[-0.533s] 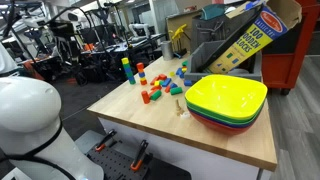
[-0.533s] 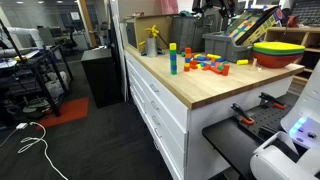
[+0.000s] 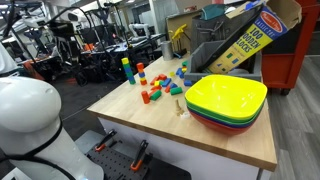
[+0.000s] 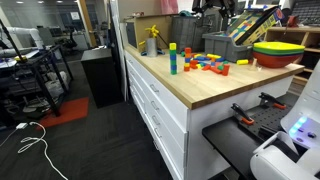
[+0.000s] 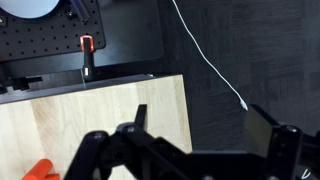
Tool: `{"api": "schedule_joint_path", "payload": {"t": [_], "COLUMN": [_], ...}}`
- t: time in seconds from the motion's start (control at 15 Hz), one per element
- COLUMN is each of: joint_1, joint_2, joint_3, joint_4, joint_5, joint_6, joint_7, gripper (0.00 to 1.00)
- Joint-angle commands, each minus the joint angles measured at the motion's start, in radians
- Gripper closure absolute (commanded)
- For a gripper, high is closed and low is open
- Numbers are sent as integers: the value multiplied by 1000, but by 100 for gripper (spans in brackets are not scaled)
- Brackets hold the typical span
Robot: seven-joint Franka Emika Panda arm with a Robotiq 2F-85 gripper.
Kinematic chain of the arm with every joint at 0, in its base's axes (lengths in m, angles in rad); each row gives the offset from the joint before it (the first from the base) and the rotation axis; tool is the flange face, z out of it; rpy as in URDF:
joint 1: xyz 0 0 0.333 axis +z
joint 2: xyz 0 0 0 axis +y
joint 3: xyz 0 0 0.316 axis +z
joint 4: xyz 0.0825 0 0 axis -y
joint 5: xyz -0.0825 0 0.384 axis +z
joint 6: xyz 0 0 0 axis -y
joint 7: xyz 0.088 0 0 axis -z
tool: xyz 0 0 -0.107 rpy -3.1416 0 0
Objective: Put one orange block on top of the stack on the right.
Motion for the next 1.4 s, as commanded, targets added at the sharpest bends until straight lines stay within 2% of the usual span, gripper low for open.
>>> {"api": "schedule_joint_path", "payload": {"t": [0.0,0.27,0.53,0.93,1.33], "joint_1": [-18,-18,-59,-110,-162], "joint_2": [-2,-2,55,226,407], "joint_3": [13,13,10,6,-31], "joint_4": [2,2,40,126,193], "joint_5": [8,8,-37,-104,-246], "joint_6": [-6,-6,34,167,243], "joint_7": [-8,-8,-14,-3,8], "gripper": [0,0,0,0,0]}}
